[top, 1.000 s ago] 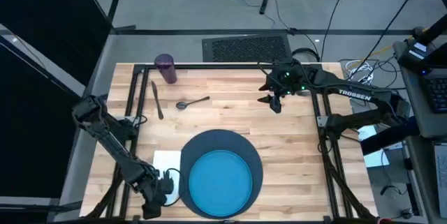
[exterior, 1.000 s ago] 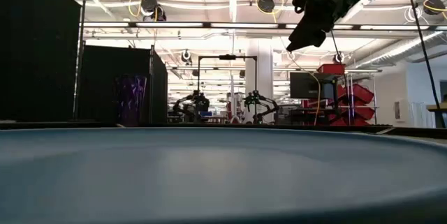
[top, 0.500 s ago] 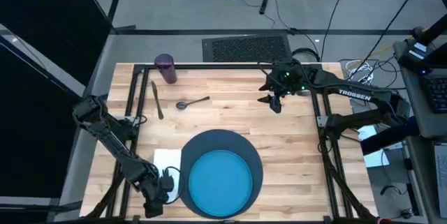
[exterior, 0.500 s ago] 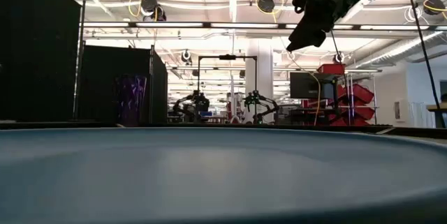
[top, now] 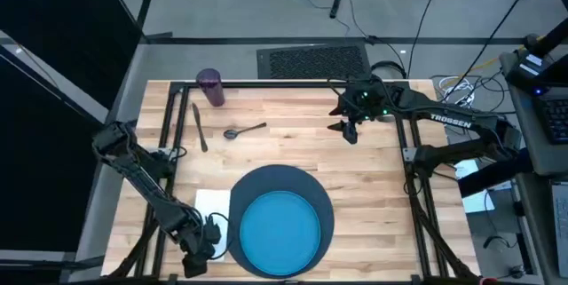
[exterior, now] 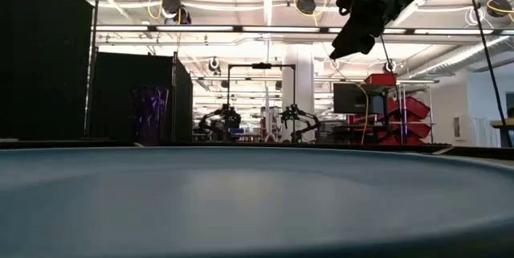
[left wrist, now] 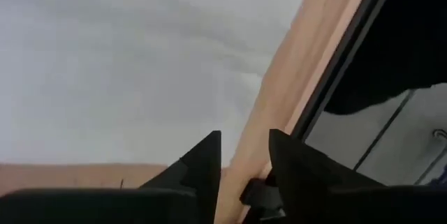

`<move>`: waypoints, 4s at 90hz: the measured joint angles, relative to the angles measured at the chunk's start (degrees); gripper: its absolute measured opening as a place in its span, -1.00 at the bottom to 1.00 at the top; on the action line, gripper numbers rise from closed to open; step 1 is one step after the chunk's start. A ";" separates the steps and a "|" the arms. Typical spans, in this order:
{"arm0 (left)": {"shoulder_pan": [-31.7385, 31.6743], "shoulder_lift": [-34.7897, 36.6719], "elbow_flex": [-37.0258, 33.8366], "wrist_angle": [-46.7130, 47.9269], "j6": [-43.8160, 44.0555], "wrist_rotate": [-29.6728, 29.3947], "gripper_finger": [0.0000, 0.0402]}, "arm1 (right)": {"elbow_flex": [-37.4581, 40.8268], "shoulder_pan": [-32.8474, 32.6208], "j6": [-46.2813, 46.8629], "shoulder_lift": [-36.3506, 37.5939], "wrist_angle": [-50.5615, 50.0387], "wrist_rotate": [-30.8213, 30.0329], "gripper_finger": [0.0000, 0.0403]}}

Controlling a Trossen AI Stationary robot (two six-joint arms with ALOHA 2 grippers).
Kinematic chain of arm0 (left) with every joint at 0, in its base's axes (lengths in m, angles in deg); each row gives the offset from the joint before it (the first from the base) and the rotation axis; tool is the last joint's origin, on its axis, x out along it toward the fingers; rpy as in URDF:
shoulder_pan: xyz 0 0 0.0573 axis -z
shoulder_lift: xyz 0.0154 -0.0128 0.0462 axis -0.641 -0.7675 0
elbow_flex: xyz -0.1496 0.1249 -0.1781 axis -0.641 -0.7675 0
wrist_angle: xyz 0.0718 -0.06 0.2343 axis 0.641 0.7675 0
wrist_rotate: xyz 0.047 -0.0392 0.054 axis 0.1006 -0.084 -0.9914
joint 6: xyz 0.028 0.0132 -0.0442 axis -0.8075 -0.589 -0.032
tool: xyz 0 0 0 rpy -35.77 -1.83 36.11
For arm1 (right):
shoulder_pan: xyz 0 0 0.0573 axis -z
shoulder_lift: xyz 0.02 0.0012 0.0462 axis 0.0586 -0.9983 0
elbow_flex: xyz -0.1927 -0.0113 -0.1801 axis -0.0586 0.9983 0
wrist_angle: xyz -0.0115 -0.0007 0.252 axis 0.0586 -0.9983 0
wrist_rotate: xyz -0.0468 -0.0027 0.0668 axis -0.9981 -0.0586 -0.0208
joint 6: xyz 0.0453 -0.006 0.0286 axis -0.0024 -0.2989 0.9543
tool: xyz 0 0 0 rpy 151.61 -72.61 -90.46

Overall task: Set table place
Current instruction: Put the silver fork on top of the white napkin

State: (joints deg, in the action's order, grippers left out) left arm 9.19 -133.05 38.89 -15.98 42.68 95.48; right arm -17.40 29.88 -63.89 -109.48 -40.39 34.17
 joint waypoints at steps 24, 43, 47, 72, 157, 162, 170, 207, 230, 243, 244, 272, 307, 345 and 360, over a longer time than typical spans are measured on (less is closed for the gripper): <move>-7.95 3.84 1.86 3.14 -14.64 -11.95 -0.48 | 0.00 -0.02 -0.34 0.02 0.07 0.00 0.13; -18.81 12.43 4.73 14.13 -28.22 -29.69 -0.48 | 0.00 0.00 -1.45 0.01 0.44 -0.46 0.13; -21.13 14.42 4.76 14.41 -31.11 -35.79 -0.48 | 0.00 0.00 -1.77 0.01 0.46 -0.46 0.13; -34.05 21.59 4.76 8.67 -40.16 -70.59 -0.48 | 0.00 0.00 -2.28 0.02 -0.28 -9.25 0.13; -55.01 6.49 -0.35 -27.28 -78.27 -55.41 -0.48 | 0.00 20.73 -4.37 -11.82 -18.13 -27.36 0.13; -55.65 6.49 -0.37 -27.13 -78.54 -54.58 -0.48 | 0.00 21.76 -5.78 -13.78 -18.16 -27.36 0.13; -55.92 6.68 -0.37 -26.05 -78.77 -54.30 -0.48 | 0.00 22.86 -7.68 -16.64 -18.23 -27.34 0.13; -56.92 6.84 -0.37 -25.73 -79.13 -50.86 -0.48 | 1.90 26.74 -11.96 -22.91 -20.59 -27.47 0.13; -56.92 6.84 -0.37 -25.70 -79.13 -50.74 -0.48 | 2.69 27.19 -11.98 -22.93 -17.93 -25.89 0.13; -56.92 6.84 -0.37 -25.69 -79.11 -50.73 -0.48 | 2.69 27.17 -11.55 -24.07 -17.33 -25.44 0.13; -56.92 6.84 -0.37 -25.70 -79.09 -50.72 -0.48 | 2.69 27.17 -11.55 -24.23 -17.33 -25.45 0.13; -56.92 6.84 -0.37 -25.64 -79.07 -49.31 -0.48 | 2.49 27.14 -11.11 -28.97 -17.57 -25.66 0.08; -56.92 6.84 -0.37 -25.29 -79.09 -49.31 -0.48 | 2.54 26.88 -14.17 -29.23 -19.30 -20.97 -0.93; -56.90 6.84 -0.37 -25.50 -79.09 -49.31 -0.48 | -2.15 20.25 -15.19 -29.51 -22.39 -19.45 -0.99; -56.92 6.86 -0.37 -27.22 -79.09 -47.03 -0.48 | -5.35 13.76 -14.96 -29.45 -23.37 -17.73 -1.00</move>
State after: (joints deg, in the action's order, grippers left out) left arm -47.73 -126.19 38.52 -43.20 -36.42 48.45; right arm -22.74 43.64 -78.85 -138.92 -63.75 16.44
